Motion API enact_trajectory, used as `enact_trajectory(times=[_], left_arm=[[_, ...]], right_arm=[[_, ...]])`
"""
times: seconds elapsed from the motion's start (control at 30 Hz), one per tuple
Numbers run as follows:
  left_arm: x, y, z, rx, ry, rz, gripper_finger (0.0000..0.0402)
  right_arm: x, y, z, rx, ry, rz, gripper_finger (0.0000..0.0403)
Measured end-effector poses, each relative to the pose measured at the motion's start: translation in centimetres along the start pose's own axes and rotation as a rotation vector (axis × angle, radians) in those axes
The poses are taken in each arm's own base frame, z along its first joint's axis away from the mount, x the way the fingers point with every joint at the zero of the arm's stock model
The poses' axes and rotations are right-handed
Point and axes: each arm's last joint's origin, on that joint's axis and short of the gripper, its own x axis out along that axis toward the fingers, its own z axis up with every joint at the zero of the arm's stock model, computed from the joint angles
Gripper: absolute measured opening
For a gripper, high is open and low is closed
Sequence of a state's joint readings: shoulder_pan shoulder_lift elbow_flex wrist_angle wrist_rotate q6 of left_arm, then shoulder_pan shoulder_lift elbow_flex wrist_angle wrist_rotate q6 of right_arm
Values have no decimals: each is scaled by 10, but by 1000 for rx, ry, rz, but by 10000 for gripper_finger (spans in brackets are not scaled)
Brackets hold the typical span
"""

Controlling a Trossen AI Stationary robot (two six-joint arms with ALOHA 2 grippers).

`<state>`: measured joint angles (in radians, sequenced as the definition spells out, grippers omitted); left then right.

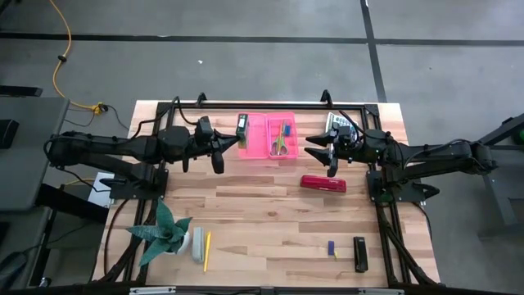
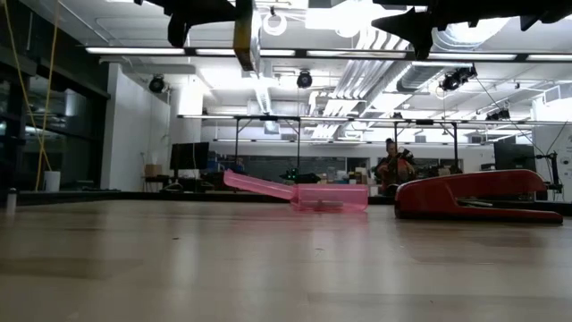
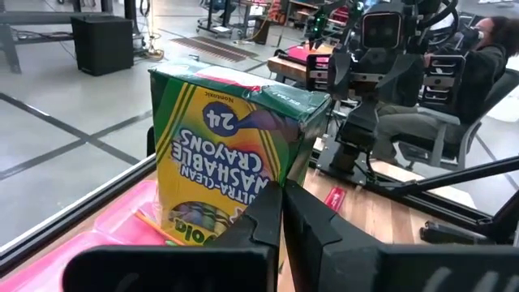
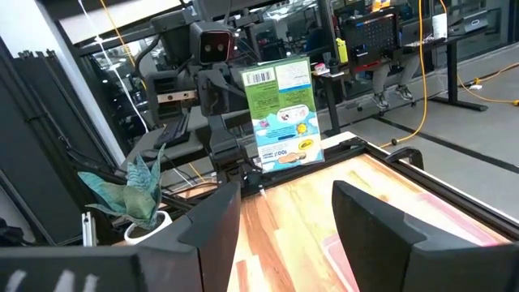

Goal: Pack school essentials
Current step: Put the yellow crayon box into the pink supply box

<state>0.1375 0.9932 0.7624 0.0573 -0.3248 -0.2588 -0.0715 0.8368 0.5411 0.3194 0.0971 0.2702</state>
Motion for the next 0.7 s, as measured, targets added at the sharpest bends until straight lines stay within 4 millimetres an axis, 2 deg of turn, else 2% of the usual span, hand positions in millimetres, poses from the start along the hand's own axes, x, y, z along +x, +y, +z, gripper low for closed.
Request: enact_trajectory(times=[0.13, 0.3, 0.5, 0.7], left_arm=[[13, 3, 0, 5, 16, 14, 0], [53, 15, 21, 61, 81, 37, 0], [125, 37, 26, 212, 313, 83, 0], [198, 58, 7, 336, 486, 119, 0]], right_arm=[[0, 0, 0, 0, -1, 0, 188], [0, 1, 2, 2, -25, 7, 188], [0, 1, 5, 4, -51, 14, 188], [0, 1, 5, 4, -51, 14, 188]])
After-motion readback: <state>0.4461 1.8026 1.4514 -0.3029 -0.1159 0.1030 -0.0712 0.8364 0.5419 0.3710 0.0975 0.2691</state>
